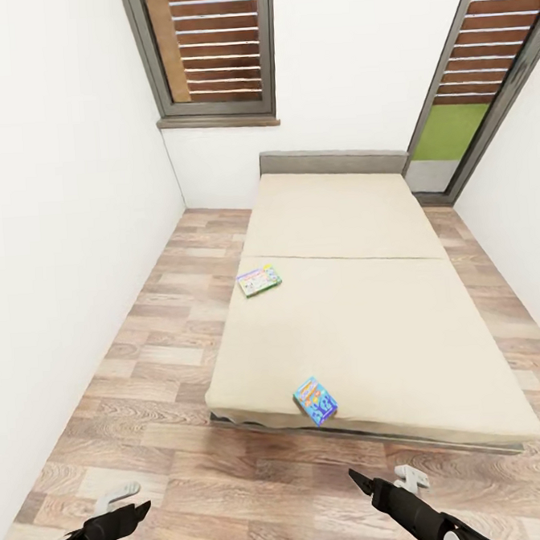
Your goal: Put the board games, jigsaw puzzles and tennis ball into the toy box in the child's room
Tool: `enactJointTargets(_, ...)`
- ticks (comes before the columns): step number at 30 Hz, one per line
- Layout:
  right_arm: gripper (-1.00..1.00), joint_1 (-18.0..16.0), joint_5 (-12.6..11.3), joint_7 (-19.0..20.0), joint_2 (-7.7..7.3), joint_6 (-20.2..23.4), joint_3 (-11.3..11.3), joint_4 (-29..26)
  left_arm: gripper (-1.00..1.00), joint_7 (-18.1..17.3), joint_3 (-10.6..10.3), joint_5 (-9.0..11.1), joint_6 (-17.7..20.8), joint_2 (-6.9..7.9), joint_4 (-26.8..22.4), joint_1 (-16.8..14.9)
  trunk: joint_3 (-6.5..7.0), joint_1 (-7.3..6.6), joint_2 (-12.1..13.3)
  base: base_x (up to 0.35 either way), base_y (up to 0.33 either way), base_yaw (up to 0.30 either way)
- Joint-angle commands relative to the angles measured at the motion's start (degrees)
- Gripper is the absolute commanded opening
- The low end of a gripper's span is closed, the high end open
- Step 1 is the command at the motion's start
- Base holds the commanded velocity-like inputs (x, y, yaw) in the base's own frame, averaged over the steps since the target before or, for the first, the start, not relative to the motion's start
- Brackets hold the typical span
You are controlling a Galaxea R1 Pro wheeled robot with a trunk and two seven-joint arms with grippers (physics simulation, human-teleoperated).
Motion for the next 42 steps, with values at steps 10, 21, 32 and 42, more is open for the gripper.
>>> enactJointTargets(10, 1.0, -0.02, -0.45, 0.12, 0.02, 0.55, -0.11, -0.05, 1.0, -0.45, 0.48, -0.05, 0.53, -0.08, -0.11, -0.02, 0.86, 0.03, -0.09, 0.0, 0.0, 0.0)
enactJointTargets(21, 1.0, -0.02, -0.44, 0.11, 0.03, 0.55, -0.11, -0.05, 1.0, -0.45, 0.48, -0.05, 0.52, -0.07, -0.11, -0.02, 1.9, 0.03, -0.09, 0.0, 0.0, 0.0)
enactJointTargets(32, 1.0, -0.02, -0.44, 0.03, 0.09, 0.55, -0.11, -0.05, 1.0, -0.45, 0.48, -0.05, 0.48, -0.03, -0.11, -0.02, 2.94, 0.03, -0.09, 0.0, 0.0, 0.0)
enactJointTargets(42, 1.0, -0.02, -0.46, 0.03, 0.1, 0.55, -0.11, -0.05, 1.0, -0.45, 0.48, -0.05, 0.49, -0.06, -0.09, -0.02, 3.89, 0.03, -0.09, 0.0, 0.0, 0.0)
